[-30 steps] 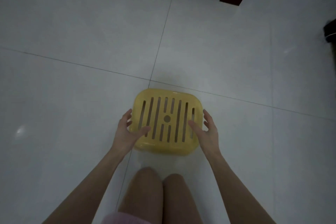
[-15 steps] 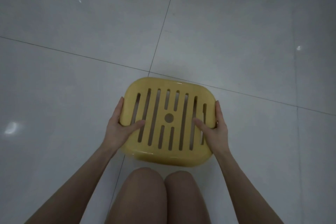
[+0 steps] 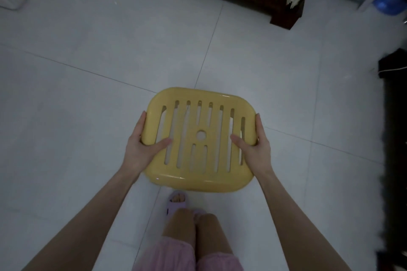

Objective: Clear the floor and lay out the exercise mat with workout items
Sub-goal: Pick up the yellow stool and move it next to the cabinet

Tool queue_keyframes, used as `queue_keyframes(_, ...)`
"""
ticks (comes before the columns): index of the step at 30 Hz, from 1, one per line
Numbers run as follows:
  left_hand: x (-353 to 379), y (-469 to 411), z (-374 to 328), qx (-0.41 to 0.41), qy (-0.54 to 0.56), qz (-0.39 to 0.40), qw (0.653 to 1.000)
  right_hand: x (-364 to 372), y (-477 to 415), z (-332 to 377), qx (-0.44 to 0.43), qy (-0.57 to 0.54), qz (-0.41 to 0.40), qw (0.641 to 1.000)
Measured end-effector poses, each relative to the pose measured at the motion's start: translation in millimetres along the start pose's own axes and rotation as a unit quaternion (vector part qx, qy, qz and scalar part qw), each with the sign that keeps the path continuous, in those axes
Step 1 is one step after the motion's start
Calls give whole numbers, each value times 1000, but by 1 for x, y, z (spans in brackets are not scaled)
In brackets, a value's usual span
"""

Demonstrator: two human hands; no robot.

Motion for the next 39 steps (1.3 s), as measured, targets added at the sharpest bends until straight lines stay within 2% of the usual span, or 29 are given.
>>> queue_keyframes(7,-83,111,-126,17,30,-59,998,-13,70,162,-34,21,55,998)
queue_keyframes(12,-124,168,-165,35,51,-112,992,-3,97,229,-80,41,101,991)
queue_keyframes(14,-144,201,-167,39,64,-158,985,7,115,249,-108,55,136,983)
queue_keyframes(17,-156,224,-164,29,80,-183,979,16,122,260,-117,65,155,979)
queue_keyframes(26,-240,335,-123,16,139,-325,935,108,201,308,-192,90,290,933)
queue_keyframes(39,-380,492,-9,-21,215,-478,851,291,380,327,-254,112,456,845)
Point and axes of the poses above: each hand's wrist, its own y-axis away from the middle knuckle, its own x-axis out of the palm, z = x × y, the point moved 8 cm from there along -y, towards the middle knuckle, and after that the axes turned 3 degrees about -x, right-handed, at the moved point
